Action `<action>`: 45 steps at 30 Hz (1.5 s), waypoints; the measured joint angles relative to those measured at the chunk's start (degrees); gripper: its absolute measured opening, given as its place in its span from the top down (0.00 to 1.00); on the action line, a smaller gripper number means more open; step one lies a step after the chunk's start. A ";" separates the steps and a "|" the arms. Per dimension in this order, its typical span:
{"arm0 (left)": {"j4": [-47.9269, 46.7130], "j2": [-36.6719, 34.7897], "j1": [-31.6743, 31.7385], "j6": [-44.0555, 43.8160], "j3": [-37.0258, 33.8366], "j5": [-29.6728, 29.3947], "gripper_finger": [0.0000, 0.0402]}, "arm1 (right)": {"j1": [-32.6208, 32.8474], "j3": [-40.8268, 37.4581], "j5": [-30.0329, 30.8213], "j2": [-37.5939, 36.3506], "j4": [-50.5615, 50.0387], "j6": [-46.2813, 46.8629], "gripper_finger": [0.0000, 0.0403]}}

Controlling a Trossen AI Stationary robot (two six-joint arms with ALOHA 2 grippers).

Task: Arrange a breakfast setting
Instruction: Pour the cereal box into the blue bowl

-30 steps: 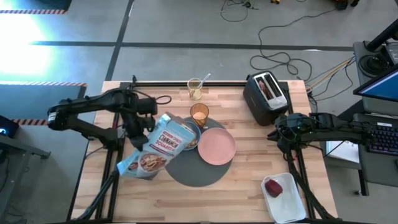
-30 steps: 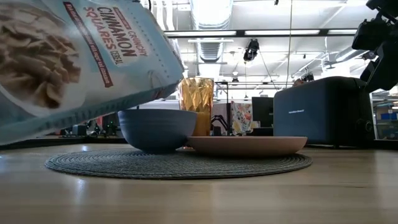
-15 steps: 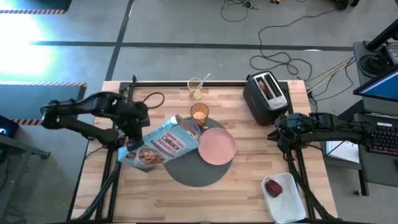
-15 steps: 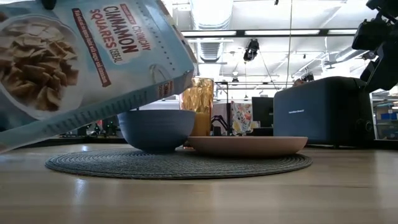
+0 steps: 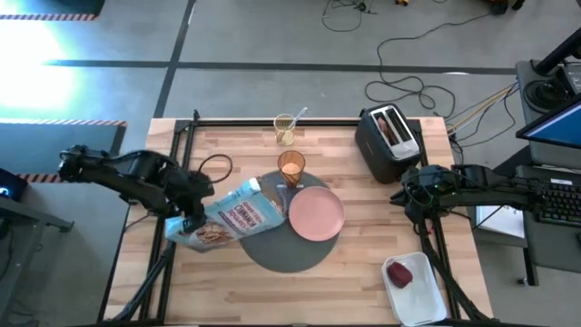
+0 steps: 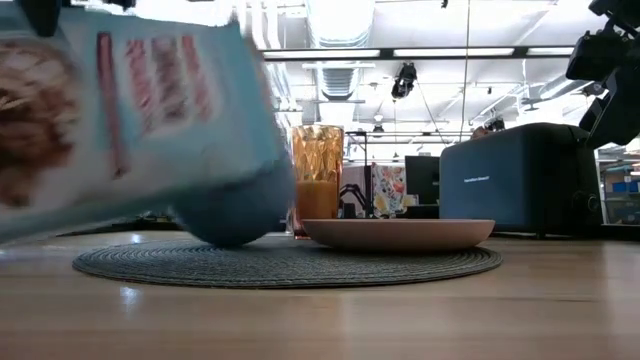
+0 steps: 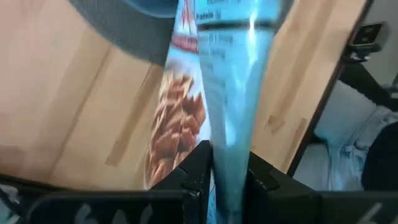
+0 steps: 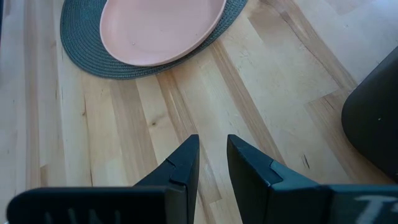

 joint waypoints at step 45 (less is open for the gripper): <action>11.55 -11.81 -4.70 4.94 -0.97 -22.96 0.95 | 0.00 0.00 0.01 0.00 0.01 -0.02 0.82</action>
